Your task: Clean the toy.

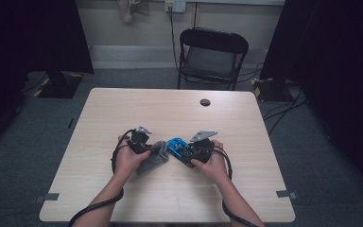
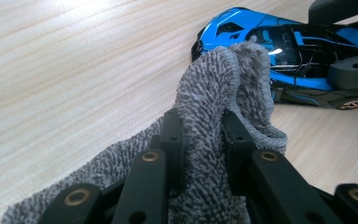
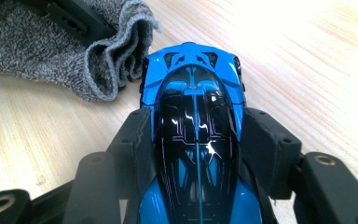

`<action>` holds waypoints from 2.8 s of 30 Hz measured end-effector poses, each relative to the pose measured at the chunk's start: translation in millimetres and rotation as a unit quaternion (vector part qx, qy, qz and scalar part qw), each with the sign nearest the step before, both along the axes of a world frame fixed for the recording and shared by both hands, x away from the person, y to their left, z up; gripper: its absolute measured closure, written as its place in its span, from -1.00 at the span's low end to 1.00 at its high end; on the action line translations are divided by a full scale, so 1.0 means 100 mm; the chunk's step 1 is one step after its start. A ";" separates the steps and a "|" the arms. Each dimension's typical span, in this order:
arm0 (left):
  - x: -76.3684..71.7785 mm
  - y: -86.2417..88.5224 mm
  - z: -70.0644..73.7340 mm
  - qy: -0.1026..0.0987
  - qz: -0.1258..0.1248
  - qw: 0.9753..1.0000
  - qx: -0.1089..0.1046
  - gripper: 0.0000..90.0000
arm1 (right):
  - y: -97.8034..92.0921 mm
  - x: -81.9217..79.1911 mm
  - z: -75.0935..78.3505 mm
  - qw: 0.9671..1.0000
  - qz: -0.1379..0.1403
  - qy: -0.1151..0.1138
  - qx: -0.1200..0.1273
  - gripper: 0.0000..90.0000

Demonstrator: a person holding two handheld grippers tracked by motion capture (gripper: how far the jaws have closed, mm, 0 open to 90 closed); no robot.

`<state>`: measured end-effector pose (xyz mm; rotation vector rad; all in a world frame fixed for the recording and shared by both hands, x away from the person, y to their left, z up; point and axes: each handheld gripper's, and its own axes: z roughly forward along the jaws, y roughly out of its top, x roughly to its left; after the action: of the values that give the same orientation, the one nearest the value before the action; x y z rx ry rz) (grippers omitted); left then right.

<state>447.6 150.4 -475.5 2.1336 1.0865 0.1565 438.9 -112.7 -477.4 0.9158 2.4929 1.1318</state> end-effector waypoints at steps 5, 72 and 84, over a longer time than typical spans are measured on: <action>-0.04 -0.04 0.04 0.012 -0.021 1.000 -0.008 0.67 | -0.01 -0.02 -0.02 1.000 -0.003 -0.004 0.007 -0.01; -0.71 0.21 -0.09 -0.068 -0.133 0.988 0.029 -0.52 | -0.26 -0.21 0.26 0.999 0.028 -0.001 0.021 -0.39; -0.65 0.10 -0.03 -0.049 -0.148 0.988 0.020 0.56 | -0.03 -0.26 0.39 0.996 0.077 -0.004 0.044 -0.39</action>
<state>382.4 160.5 -478.7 2.2705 0.7049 0.1412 413.0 -116.1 -438.4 0.7494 2.5624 1.3000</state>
